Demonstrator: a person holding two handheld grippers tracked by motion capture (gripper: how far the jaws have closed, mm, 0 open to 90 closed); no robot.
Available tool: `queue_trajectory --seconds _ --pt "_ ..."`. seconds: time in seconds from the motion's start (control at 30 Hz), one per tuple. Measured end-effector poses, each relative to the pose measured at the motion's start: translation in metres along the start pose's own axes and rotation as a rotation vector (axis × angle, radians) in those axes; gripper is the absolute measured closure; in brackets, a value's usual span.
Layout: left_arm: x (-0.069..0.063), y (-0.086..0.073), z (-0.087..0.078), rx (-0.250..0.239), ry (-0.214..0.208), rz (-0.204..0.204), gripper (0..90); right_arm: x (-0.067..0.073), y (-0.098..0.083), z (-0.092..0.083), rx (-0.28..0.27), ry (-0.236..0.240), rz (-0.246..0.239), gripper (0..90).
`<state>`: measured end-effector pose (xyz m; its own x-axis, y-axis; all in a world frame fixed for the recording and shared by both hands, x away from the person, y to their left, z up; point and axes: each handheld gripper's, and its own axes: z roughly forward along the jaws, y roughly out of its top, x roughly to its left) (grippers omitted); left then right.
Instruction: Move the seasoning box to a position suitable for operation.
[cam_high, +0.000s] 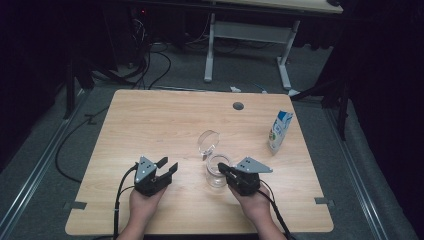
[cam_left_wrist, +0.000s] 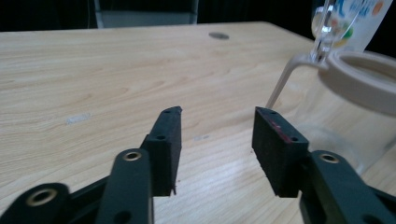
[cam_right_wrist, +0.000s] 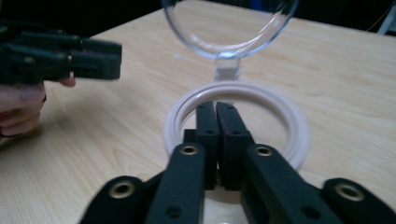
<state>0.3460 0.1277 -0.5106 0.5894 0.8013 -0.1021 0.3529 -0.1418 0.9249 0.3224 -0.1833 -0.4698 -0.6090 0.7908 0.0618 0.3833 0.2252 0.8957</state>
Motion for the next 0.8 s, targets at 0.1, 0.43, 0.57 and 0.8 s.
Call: queue_trajectory --seconds 0.1,0.43,0.57,0.8 --pt "0.001 0.000 -0.002 0.031 -0.011 0.037 50.5 -0.009 0.001 -0.011 -0.027 -0.019 0.021 79.2" --pt "0.004 -0.011 -0.011 0.108 -0.027 0.048 41.9 -0.071 -0.045 -0.048 -0.019 -0.302 0.127 65.6" --pt "0.005 -0.013 -0.013 0.105 -0.073 0.033 39.4 -0.087 -0.057 -0.050 -0.014 -0.361 0.158 61.2" --pt "0.009 -0.015 -0.021 0.070 -0.074 0.027 38.3 -0.109 -0.052 -0.049 -0.048 -0.454 0.170 53.0"
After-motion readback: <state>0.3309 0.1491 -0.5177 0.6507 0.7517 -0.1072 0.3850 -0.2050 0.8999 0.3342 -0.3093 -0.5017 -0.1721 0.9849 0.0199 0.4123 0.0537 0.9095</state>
